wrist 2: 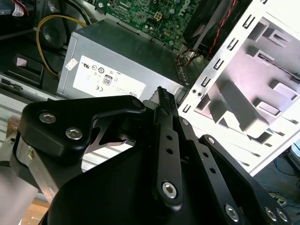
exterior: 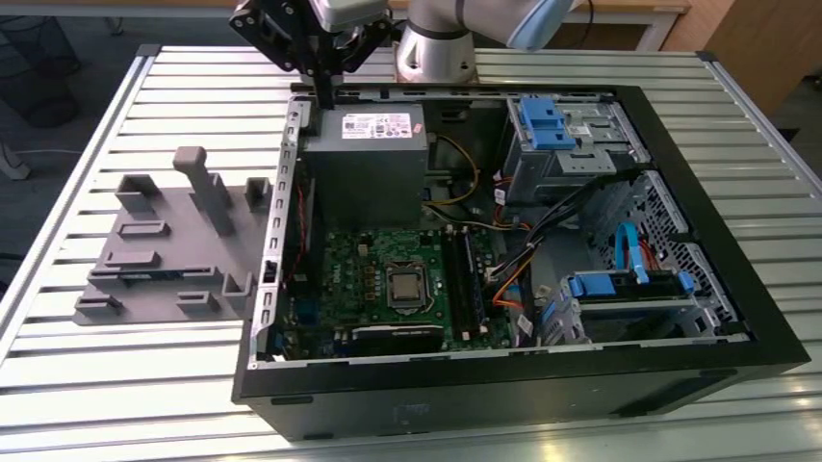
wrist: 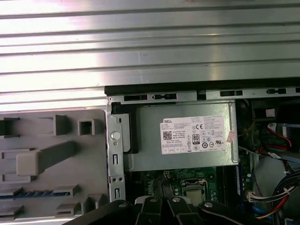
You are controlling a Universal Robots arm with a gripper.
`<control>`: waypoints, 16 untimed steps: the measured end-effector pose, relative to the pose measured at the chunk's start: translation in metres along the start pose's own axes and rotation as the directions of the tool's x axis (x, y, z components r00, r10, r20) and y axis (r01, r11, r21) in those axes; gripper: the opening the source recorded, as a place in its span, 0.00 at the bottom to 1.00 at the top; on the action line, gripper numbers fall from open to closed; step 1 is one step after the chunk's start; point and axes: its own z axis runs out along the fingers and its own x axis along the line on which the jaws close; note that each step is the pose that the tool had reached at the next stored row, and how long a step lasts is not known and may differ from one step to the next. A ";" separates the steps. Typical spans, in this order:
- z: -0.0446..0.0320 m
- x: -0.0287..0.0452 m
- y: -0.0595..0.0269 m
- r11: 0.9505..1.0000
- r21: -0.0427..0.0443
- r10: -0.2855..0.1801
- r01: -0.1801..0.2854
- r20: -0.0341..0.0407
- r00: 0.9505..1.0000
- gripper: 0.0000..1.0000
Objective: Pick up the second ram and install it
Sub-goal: 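Reach for the second ram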
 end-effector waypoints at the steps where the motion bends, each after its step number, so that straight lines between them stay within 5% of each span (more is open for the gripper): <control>1: 0.0000 0.0003 0.0000 1.000 0.000 0.000 0.000 0.000 1.000 0.11; 16: 0.0001 0.0049 -0.0004 1.000 0.000 0.000 0.000 0.000 1.000 0.11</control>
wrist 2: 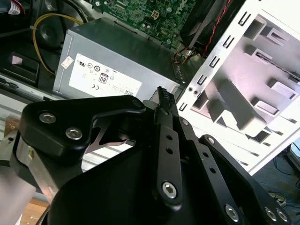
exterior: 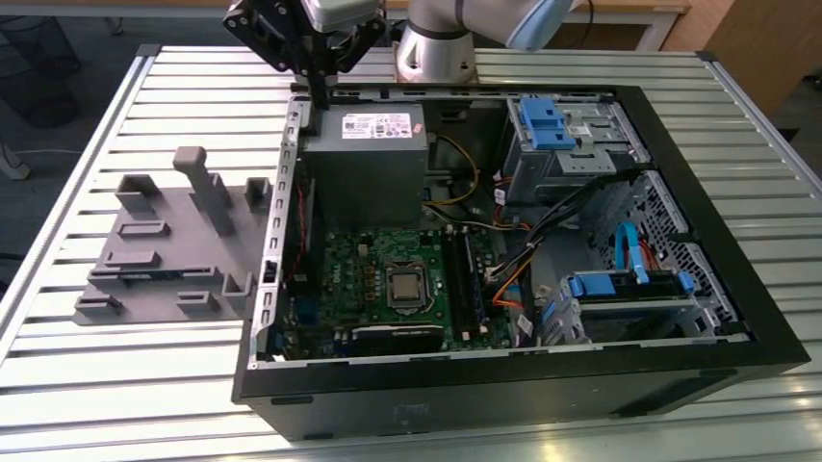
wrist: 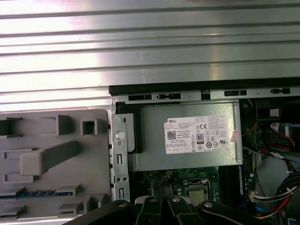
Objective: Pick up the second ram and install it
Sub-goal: 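Reach for the second ram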
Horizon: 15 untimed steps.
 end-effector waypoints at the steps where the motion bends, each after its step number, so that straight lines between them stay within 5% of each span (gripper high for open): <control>1: 0.0000 0.0003 0.0000 1.000 0.000 0.000 0.000 0.000 1.000 0.11; 15: 0.0000 0.0046 -0.0004 1.000 0.000 0.000 0.000 0.000 1.000 0.11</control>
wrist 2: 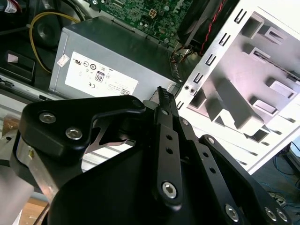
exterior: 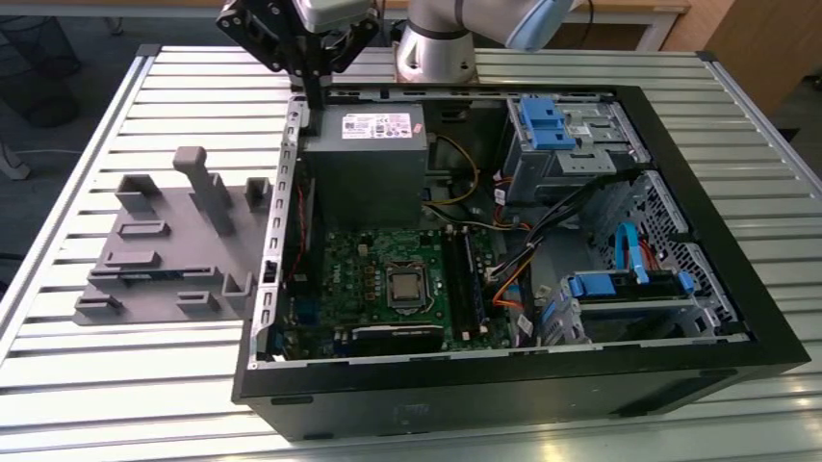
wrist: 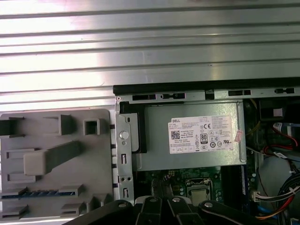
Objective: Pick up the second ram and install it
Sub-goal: 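Reach for the second ram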
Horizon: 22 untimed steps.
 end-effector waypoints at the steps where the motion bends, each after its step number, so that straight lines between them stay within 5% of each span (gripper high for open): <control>1: 0.0000 0.0003 0.0000 1.000 0.000 0.000 0.000 0.000 1.000 0.11; 22: 0.0001 0.0068 -0.0005 1.000 0.000 0.000 0.000 0.000 1.000 0.11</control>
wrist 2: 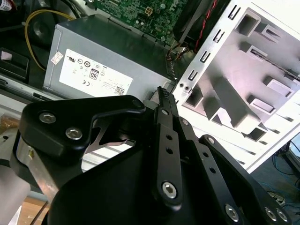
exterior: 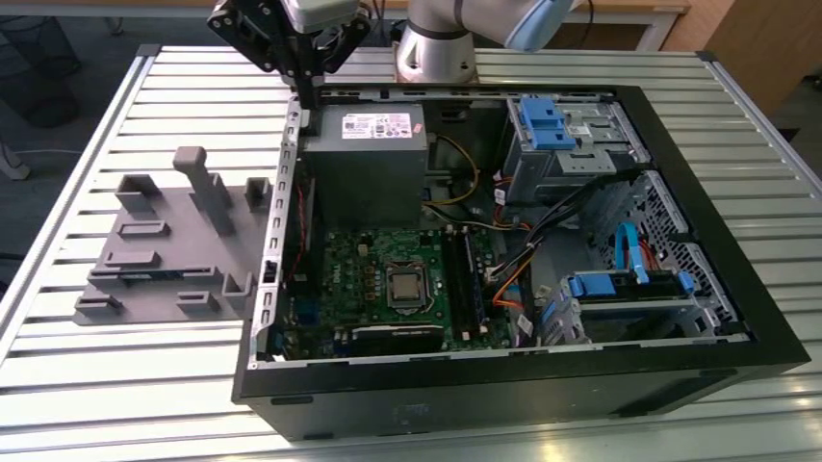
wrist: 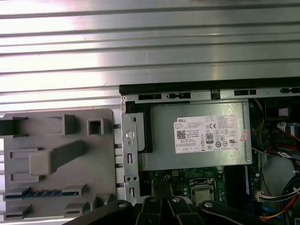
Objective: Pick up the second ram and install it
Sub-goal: 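Reach for the second ram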
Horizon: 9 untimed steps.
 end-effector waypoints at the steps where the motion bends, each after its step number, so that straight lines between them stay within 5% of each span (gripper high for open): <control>1: 0.0000 0.0003 0.0000 1.000 0.000 0.000 0.000 0.000 1.000 0.11; 9: 0.0000 0.0028 -0.0002 1.000 0.000 0.000 0.000 0.000 1.000 0.11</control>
